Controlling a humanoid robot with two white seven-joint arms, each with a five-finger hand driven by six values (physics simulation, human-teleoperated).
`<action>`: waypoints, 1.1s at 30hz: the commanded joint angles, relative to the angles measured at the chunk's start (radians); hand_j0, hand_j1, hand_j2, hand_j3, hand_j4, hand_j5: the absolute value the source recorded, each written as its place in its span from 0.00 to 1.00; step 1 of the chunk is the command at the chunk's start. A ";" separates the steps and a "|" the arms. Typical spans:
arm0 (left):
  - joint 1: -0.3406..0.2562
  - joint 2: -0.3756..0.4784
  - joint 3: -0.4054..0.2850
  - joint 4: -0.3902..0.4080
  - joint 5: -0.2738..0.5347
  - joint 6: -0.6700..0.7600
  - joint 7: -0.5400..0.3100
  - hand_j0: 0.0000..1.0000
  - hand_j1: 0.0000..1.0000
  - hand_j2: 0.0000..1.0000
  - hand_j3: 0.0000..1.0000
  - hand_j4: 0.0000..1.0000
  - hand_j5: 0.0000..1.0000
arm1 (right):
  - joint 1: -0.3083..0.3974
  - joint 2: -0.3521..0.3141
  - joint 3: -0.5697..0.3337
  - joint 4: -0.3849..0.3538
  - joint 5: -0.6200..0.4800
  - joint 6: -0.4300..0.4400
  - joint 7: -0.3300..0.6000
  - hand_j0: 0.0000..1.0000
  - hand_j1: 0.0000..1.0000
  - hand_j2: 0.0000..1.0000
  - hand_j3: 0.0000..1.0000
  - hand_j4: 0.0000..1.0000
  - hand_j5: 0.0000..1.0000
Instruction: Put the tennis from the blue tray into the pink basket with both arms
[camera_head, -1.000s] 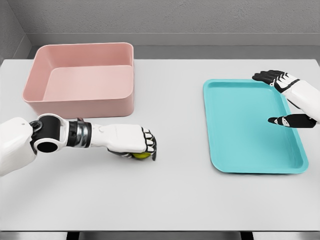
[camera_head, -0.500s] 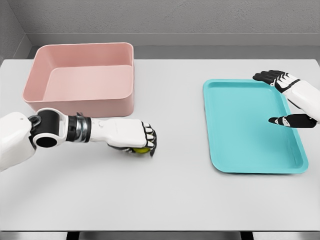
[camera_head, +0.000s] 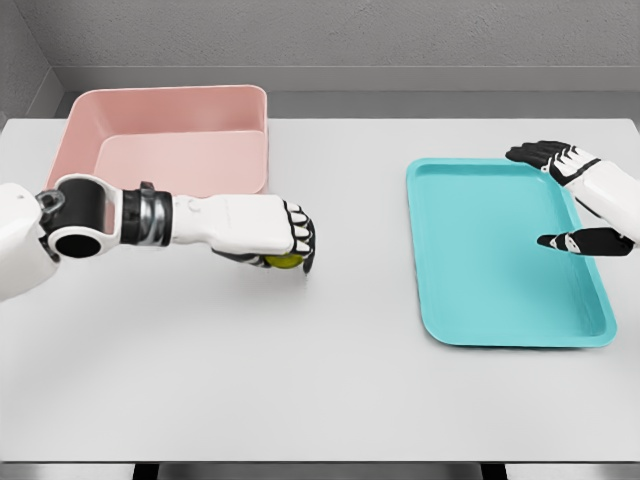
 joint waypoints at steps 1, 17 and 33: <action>-0.002 0.006 0.000 0.000 0.027 0.001 0.000 0.58 0.58 0.58 0.58 0.58 0.58 | 0.000 -0.001 0.000 0.001 -0.008 0.003 -0.001 1.00 1.00 1.00 1.00 1.00 1.00; -0.112 0.049 0.021 0.102 0.101 0.001 0.000 0.58 0.58 0.58 0.58 0.58 0.58 | 0.000 -0.001 0.000 0.001 -0.008 0.003 -0.001 1.00 1.00 1.00 1.00 1.00 1.00; -0.163 0.031 0.079 0.441 0.133 0.001 0.003 0.68 0.68 0.68 0.68 0.68 0.68 | 0.002 -0.001 0.000 0.002 -0.008 0.003 -0.001 1.00 1.00 1.00 1.00 1.00 1.00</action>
